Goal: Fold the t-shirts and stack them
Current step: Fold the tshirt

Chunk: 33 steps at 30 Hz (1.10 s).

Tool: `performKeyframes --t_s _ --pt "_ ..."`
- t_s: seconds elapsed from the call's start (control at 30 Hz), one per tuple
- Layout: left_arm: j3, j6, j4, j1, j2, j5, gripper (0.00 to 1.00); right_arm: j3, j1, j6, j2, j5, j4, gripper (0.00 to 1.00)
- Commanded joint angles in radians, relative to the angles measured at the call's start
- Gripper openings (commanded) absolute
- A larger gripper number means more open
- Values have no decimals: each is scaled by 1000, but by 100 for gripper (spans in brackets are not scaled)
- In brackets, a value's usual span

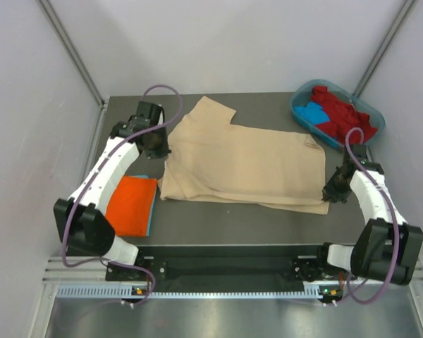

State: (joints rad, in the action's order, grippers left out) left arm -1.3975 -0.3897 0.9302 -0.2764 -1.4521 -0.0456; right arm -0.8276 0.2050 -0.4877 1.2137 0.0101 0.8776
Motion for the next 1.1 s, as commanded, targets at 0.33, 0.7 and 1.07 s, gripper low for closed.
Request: performKeyframes --t_s 0.33,0.7,1.07 --pt "-348 63 -109 3 -419 -28 0 -119 7 4 239 85 -163 0" --pt "-500 121 -143 3 -557 -46 0 -134 11 6 271 82 -186 0" --pt "-592 135 -133 3 -643 -46 0 -162 11 -5 277 85 -181 0"
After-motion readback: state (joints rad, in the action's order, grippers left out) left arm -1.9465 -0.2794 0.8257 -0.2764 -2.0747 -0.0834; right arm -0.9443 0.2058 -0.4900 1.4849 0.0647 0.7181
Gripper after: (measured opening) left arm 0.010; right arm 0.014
